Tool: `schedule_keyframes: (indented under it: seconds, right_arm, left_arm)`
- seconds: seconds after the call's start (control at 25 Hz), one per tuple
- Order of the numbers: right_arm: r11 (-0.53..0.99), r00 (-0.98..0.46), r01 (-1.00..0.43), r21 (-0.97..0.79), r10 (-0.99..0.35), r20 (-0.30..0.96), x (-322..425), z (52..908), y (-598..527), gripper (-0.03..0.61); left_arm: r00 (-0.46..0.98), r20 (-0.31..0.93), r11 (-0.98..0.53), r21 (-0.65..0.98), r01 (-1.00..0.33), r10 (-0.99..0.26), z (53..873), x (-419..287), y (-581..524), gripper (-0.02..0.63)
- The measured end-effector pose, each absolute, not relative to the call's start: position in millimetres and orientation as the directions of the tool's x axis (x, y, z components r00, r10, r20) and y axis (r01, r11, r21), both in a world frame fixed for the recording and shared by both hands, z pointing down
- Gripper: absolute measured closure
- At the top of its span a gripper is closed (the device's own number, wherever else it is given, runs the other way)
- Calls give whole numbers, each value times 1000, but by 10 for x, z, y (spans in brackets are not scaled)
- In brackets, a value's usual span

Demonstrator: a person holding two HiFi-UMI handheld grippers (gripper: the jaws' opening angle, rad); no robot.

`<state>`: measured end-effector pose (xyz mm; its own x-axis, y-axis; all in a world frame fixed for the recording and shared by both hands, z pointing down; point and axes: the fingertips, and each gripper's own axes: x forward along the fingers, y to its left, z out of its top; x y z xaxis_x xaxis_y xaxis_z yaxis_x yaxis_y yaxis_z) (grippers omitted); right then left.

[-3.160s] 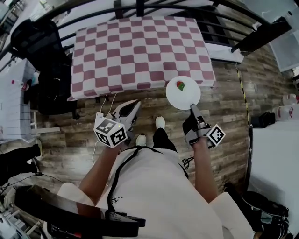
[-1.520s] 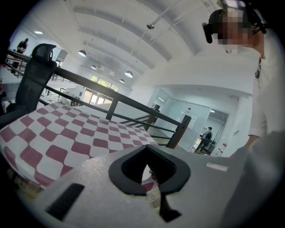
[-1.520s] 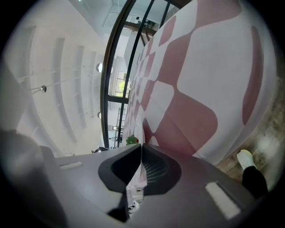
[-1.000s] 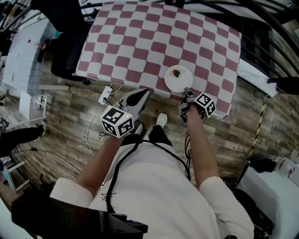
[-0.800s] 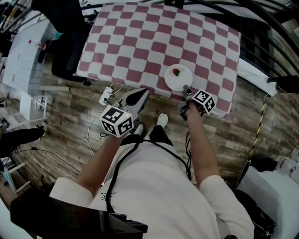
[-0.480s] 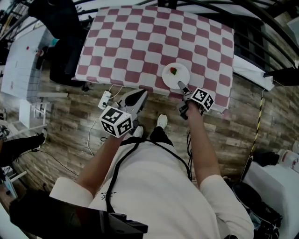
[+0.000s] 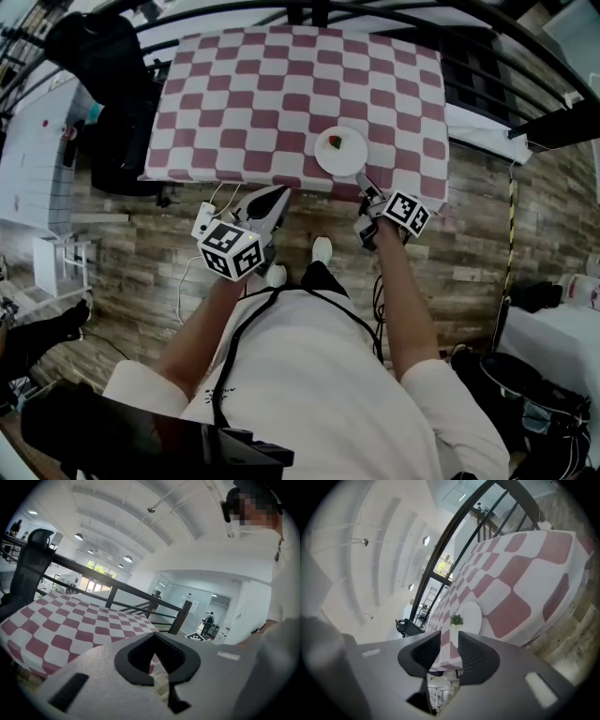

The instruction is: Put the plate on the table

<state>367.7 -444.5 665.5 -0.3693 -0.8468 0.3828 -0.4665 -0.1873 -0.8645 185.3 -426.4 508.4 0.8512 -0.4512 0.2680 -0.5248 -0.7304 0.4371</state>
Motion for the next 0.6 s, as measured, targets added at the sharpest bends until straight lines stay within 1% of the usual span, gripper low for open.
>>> schedule_keyframes:
  seconds: [0.16,0.24,0.44,0.6]
  right_arm:
    - [-125,-345,-521,-844,-874,342,3631,6333,-4262,536]
    - [-102,-330,-561,-821,-883,335,3604,6180,-4160,565]
    - [-28,-312,-624,-781,-907,282,3465,5748,-3890,572]
    - [21,-287,-629,-777,-935,207,3401,5352,-3684,572]
  left_arm:
    - [870,248,-748,444,-493,-426,5013,1822,-4179,607]
    - [880,236,-758,448,-475,-412,4970,1799,-4138,607]
    - [898,206,-776,453,-439,-388,4855,1692,-4041,607]
    - [914,178,-795,451,-406,-366,4742,1660,-3997,607]
